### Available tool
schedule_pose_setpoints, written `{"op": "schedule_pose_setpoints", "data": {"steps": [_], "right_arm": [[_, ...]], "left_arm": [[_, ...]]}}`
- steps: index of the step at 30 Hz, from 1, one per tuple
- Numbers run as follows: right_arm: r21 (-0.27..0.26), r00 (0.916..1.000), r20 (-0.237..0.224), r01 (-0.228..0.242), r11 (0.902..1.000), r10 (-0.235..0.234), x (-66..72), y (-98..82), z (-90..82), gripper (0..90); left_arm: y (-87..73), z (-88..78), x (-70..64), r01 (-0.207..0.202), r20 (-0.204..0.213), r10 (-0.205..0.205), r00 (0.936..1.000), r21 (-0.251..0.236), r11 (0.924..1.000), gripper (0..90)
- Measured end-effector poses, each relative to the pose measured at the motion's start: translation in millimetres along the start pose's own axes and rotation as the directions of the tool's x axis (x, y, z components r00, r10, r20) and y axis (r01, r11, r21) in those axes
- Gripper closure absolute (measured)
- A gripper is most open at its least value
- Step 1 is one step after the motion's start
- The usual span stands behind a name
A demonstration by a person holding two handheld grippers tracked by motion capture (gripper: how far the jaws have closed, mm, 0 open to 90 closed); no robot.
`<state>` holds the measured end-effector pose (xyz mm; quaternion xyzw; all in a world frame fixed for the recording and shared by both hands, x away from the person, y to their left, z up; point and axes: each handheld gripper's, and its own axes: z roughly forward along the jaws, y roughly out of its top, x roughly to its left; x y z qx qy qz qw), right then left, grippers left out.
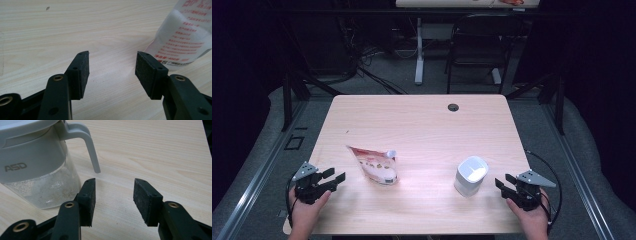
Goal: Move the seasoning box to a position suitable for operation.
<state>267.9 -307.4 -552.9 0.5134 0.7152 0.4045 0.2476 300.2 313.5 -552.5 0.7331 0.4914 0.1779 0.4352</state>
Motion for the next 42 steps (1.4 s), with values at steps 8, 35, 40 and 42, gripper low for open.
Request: {"op": "schedule_pose_setpoints", "data": {"steps": [8,35,40,42], "right_arm": [[-0.004,1.0,-0.008,0.003,1.0,-0.003,-1.8,-1.1,-3.1,52.8],[-0.006,0.993,-0.094,0.071,0.9975,-0.071,11.0,16.9,30.1,59.3],[-0.001,0.9917,-0.082,0.099,0.995,-0.099,15.0,20.7,45.2,60.2],[0.0,0.9915,-0.09,0.094,0.9956,-0.094,14.2,22.3,48.4,60.3]], "left_arm": [[1.4,3.8,-6.1,-0.027,-0.01,0.027,0.9996,0.003,0.9996,45.4],[-2.3,-0.3,-10.2,-0.06,-0.032,0.061,0.9976,0.017,0.998,47.0],[-2.8,-1.2,-9.1,-0.05,-0.022,0.05,0.9985,0.017,0.9986,48.0],[-3.4,-1.2,-9.6,-0.051,-0.021,0.051,0.9985,0.012,0.9986,48.1]]}}
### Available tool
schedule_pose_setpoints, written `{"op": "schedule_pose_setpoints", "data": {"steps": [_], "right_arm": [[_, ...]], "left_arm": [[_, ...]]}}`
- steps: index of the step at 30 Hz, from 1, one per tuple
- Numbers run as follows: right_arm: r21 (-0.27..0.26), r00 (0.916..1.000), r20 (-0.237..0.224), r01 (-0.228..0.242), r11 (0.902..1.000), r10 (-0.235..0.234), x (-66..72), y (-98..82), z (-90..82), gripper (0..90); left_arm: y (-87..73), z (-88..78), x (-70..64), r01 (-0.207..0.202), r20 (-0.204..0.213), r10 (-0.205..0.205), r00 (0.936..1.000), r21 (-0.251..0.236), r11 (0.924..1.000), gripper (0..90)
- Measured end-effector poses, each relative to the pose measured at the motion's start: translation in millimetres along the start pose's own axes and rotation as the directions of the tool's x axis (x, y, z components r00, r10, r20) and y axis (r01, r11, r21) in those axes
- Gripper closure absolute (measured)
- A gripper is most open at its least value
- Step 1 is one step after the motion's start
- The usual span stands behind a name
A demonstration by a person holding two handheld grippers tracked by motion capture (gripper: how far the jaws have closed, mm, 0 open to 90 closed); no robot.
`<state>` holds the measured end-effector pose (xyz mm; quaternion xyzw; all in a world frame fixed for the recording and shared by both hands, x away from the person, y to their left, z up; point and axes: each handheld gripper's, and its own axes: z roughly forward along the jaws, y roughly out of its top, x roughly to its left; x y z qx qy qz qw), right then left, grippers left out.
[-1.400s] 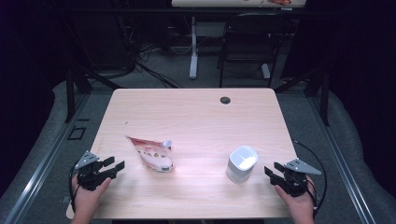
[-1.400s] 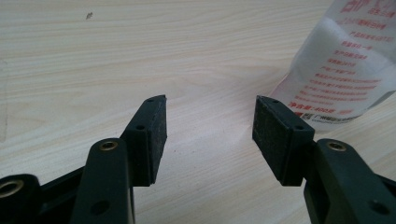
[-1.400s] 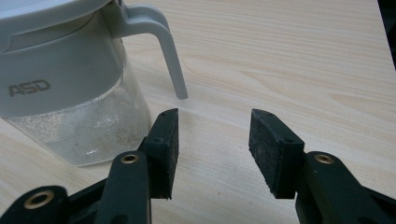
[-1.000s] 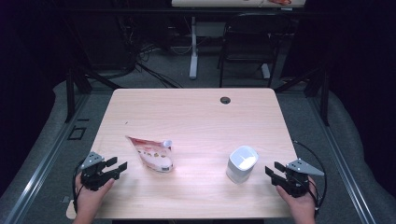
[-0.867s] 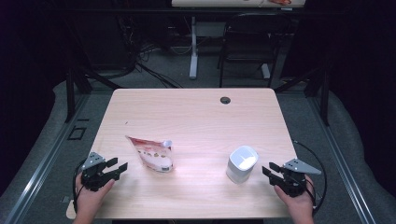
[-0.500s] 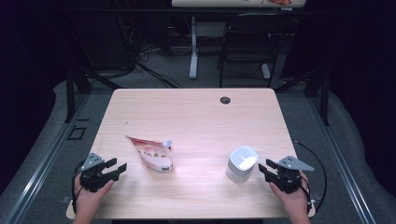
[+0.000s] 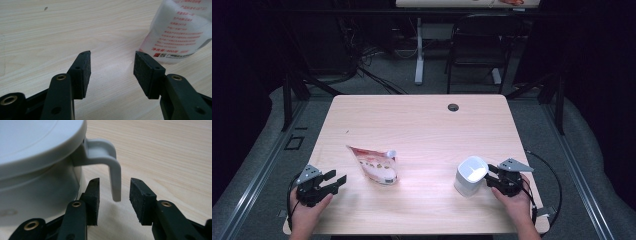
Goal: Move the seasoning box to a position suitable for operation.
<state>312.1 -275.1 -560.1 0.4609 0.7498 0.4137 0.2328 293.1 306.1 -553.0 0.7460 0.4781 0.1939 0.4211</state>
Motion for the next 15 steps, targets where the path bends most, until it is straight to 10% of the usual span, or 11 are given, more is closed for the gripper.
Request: {"op": "schedule_pose_setpoints", "data": {"steps": [15], "right_arm": [[-0.007,0.9995,-0.023,-0.023,0.9997,0.023,-2.7,7.5,11.8,77.6]], "left_arm": [[0.1,0.6,-0.5,-0.009,-0.008,0.01,0.9999,0.013,0.9999,49.0]]}}
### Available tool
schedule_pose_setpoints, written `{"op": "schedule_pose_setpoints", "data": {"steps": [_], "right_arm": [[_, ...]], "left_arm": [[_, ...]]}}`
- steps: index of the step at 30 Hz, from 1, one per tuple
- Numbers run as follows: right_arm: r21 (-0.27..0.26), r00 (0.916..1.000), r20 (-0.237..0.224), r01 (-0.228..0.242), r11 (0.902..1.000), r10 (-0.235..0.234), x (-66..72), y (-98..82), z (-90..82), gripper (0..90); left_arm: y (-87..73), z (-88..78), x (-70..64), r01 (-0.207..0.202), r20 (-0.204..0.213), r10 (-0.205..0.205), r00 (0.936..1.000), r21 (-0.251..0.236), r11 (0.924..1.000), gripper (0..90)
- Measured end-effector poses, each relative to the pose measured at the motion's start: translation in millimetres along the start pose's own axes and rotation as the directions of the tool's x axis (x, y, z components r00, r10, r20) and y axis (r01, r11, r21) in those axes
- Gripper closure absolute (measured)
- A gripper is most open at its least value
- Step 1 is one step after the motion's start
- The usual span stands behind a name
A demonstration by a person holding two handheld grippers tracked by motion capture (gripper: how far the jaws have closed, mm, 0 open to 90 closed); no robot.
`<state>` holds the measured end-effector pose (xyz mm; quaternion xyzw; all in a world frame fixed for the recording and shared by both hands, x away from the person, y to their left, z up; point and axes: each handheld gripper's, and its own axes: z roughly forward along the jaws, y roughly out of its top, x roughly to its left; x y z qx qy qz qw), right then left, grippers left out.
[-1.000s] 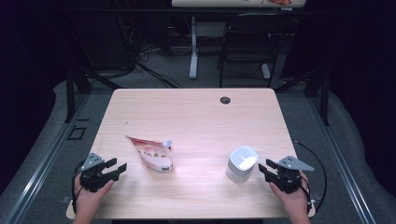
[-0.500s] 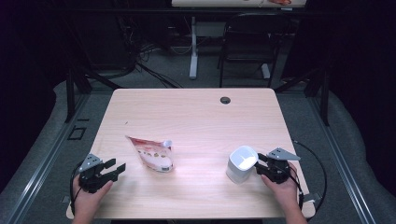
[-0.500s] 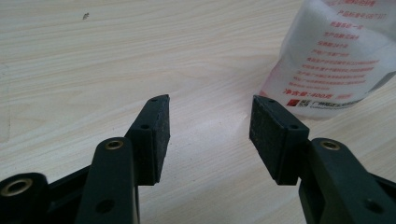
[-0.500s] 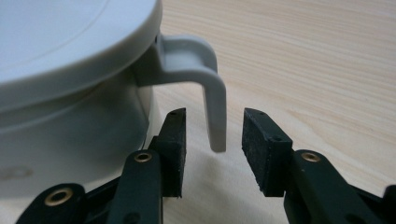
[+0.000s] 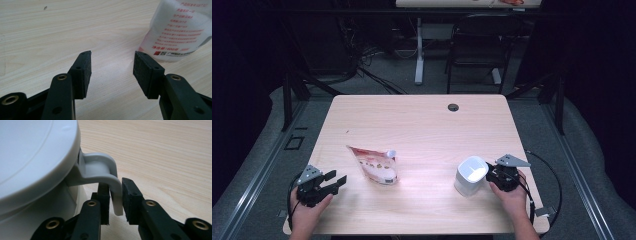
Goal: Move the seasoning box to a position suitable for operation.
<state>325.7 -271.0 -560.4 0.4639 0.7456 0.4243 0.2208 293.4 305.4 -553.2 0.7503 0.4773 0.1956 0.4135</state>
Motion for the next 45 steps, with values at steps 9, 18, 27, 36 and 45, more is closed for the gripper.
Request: {"op": "schedule_pose_setpoints", "data": {"steps": [9,18,27,36,45], "right_arm": [[0.013,0.9999,0.011,0.008,0.9999,-0.008,2.2,1.2,-1.5,79.3],[0.041,0.9979,0.064,0.005,0.9992,-0.007,8.5,4.0,-1.9,80.3],[0.048,0.9914,0.131,-0.002,0.9988,-0.005,14.4,4.6,-0.4,81.5],[0.046,0.9965,0.07,-0.049,0.9977,0.046,16.2,0.6,-7.1,77.9],[0.056,0.9987,0.042,-0.029,0.998,0.027,20.4,-3.0,-22.5,79.4]], "left_arm": [[-0.4,0.8,1.3,0.003,-0.005,-0.003,1.0,0.003,1.0,50.0],[-0.8,-0.3,2.4,0.006,-0.012,-0.006,0.9999,0.003,1.0,50.1],[-0.9,-0.4,2.8,0.004,-0.011,-0.004,0.9999,0.001,1.0,50.3],[-1.1,-1.2,2.9,0.003,-0.008,-0.003,1.0,0.001,1.0,50.3],[-0.3,-1.3,1.0,-0.005,-0.007,0.006,1.0,0.002,1.0,50.2]]}}
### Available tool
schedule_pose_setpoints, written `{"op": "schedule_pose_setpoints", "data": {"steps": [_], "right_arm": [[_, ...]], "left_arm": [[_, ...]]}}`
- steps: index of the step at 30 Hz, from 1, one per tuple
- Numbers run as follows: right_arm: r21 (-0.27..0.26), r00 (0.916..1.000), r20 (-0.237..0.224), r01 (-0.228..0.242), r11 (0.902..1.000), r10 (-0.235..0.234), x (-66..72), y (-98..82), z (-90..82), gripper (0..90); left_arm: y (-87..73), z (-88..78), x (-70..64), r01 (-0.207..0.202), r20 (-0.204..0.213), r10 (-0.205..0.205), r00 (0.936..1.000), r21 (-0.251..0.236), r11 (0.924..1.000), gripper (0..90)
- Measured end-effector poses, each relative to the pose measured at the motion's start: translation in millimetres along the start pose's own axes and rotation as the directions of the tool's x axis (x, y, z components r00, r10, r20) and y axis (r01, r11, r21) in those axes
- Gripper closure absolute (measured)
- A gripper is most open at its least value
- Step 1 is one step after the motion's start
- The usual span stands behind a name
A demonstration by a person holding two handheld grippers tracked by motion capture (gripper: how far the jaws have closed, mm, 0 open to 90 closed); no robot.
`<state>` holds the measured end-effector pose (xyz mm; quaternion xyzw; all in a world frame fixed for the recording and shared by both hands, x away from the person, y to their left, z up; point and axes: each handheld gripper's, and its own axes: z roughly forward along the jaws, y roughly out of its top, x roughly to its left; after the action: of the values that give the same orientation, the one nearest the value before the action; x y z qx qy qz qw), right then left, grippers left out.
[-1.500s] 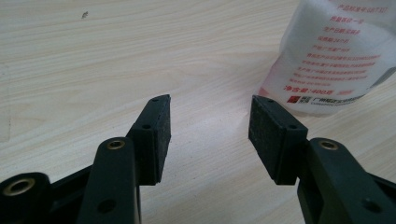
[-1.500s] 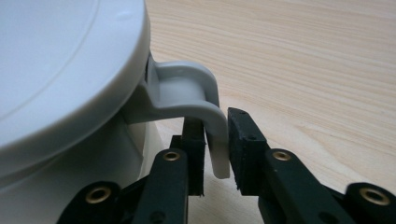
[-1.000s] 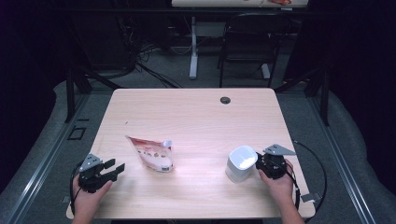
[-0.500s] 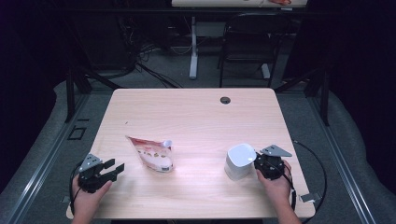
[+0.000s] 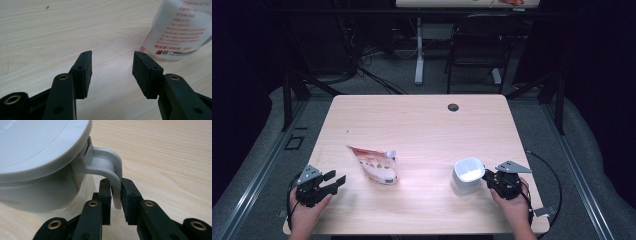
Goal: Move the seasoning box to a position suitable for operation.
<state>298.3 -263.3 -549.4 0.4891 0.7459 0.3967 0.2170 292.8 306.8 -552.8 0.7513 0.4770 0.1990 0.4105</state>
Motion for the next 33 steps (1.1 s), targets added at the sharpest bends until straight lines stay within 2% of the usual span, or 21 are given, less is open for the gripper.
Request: {"op": "schedule_pose_setpoints", "data": {"steps": [7,12,19,25,30,33], "right_arm": [[0.035,0.9995,-0.012,0.03,0.9989,-0.029,8.1,-2.1,-7.5,80.5],[0.039,0.9992,-0.036,0.021,0.999,-0.02,15.7,-6.2,-12.9,80.3],[0.042,0.9978,-0.066,0.0,0.9991,0.003,17.4,-9.8,-19.3,79.8],[0.036,0.997,-0.076,-0.01,0.9993,0.013,18.4,-11.6,-22.5,75.2],[-0.009,0.997,-0.073,-0.024,0.9997,0.024,20.0,-12.1,-31.7,71.6],[-0.016,0.997,-0.072,-0.029,0.9995,0.028,19.4,-12.3,-34.3,71.4]], "left_arm": [[0.3,0.2,-0.6,-0.005,0.003,0.005,1.0,-0.003,1.0,50.2],[-0.3,-0.5,0.0,0.0,0.007,0.0,1.0,-0.007,1.0,49.9],[-0.2,-1.0,-1.1,-0.003,0.007,0.003,1.0,-0.009,1.0,49.9],[-0.3,-2.1,-0.2,0.002,0.015,-0.002,0.9999,-0.01,0.9999,49.6],[-0.6,-2.9,1.1,0.017,0.013,-0.017,0.9998,-0.022,0.9996,49.2],[-0.3,-3.1,1.5,0.021,0.001,-0.021,0.9998,-0.021,0.9996,48.6]]}}
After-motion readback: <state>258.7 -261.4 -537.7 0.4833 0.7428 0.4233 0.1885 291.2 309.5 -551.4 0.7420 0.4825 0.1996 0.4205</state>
